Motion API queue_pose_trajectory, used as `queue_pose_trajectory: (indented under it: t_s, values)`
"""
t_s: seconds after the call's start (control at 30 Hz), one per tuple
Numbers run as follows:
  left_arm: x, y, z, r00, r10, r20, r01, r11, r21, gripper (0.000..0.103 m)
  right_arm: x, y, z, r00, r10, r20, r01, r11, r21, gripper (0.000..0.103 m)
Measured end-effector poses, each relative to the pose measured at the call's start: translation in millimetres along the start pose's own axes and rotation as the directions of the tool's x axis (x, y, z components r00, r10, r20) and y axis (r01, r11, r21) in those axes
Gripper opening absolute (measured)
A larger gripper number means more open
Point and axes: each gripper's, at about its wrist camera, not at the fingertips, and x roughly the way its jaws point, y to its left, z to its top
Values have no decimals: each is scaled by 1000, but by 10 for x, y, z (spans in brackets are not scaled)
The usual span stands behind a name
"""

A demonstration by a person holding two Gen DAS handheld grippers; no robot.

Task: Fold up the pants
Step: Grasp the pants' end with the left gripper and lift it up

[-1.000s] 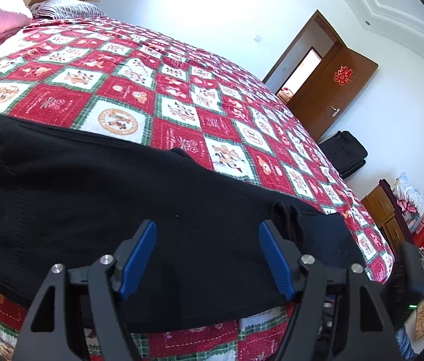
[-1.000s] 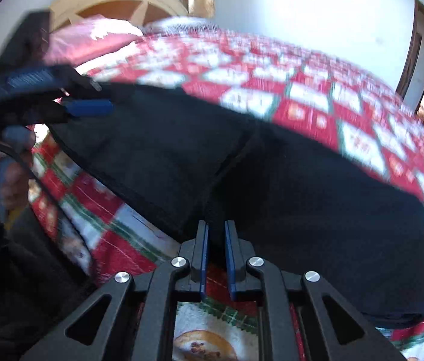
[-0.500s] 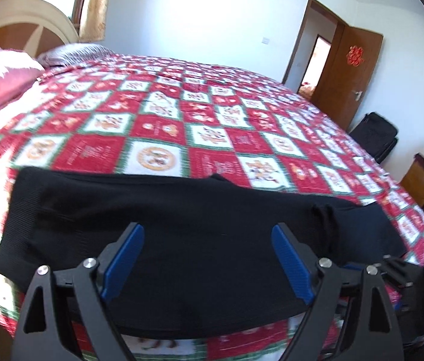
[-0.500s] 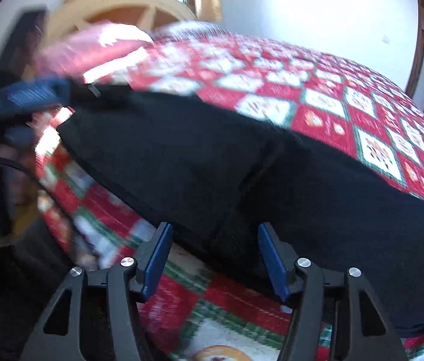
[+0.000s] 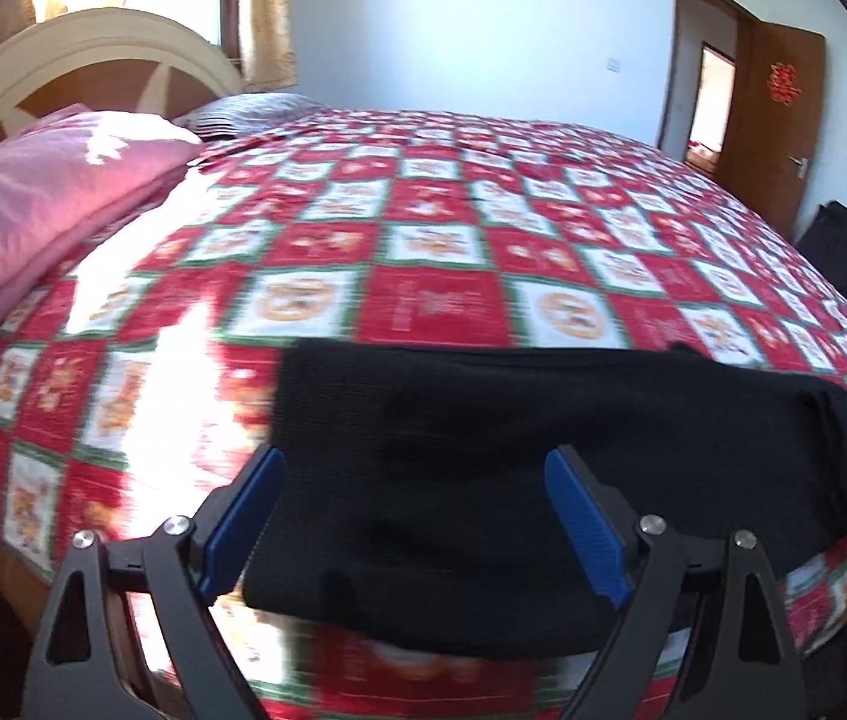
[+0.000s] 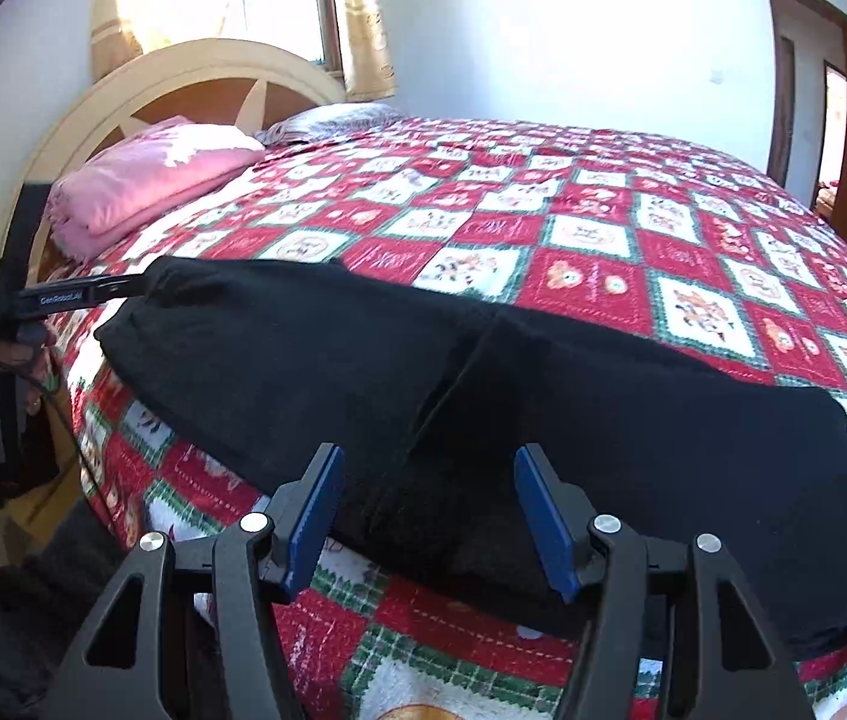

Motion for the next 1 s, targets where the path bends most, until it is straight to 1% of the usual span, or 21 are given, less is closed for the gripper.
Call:
queue_pose_trajectory:
  t_s: [0.07,0.13,0.2,0.23,0.27,0.3,0.33,0.4,0.5,0.6,0.7,0.8,0.87,0.9,0.93,1.0]
  values:
    - [26,237,-61,1000,5,-3,-5,999,-51,91,4,-2,4,1000,-3,2,3,1000,-3,61]
    - [77,474,-131,1000,-26,-10,24,991,-134,87,22,8,-5,1000,-9,-3,9,1000,-6,61]
    - [157,581,-169,997,-67,-24,62,983,-173,77,43,31,-21,1000,-13,-11,12,1000,-16,61]
    - [182,605,-181,995,-93,-26,86,979,-187,68,50,42,-31,1000,-16,-14,16,1000,-22,61]
    - [194,616,-198,992,-122,-22,115,973,-200,63,57,58,-42,1000,-21,-17,21,999,-30,61]
    - [208,608,-213,989,-149,-14,142,968,-208,62,61,72,-48,1000,-26,-17,26,999,-38,61]
    - [230,581,-228,986,-169,-11,163,964,-208,60,63,84,-52,999,-29,-17,28,999,-43,61]
    - [274,535,-263,988,-151,-15,145,970,-195,59,65,108,-59,999,-29,-17,28,998,-50,61]
    - [292,575,-262,988,-156,-6,151,965,-213,59,62,140,-66,999,-30,-16,29,998,-61,61]
    - [299,595,-259,988,-156,-2,152,965,-215,62,55,174,-77,999,-32,-9,31,997,-73,61]
    - [333,608,-274,982,-189,2,186,965,-188,61,60,192,-92,999,-32,-10,31,996,-78,61]
    - [320,643,-263,976,-219,-2,214,958,-191,54,71,213,-97,999,-35,-13,34,996,-83,61]
    - [302,635,-259,974,-228,3,225,957,-186,44,73,229,-103,999,-34,-13,33,996,-87,61]
    - [298,625,-258,972,-237,6,234,954,-187,41,71,235,-107,999,-35,-12,33,995,-91,61]
    - [294,611,-256,971,-239,10,237,953,-190,39,70,234,-108,999,-35,-10,34,995,-93,61]
    - [289,579,-263,974,-228,17,227,958,-177,39,68,238,-109,999,-38,-9,37,995,-96,61]
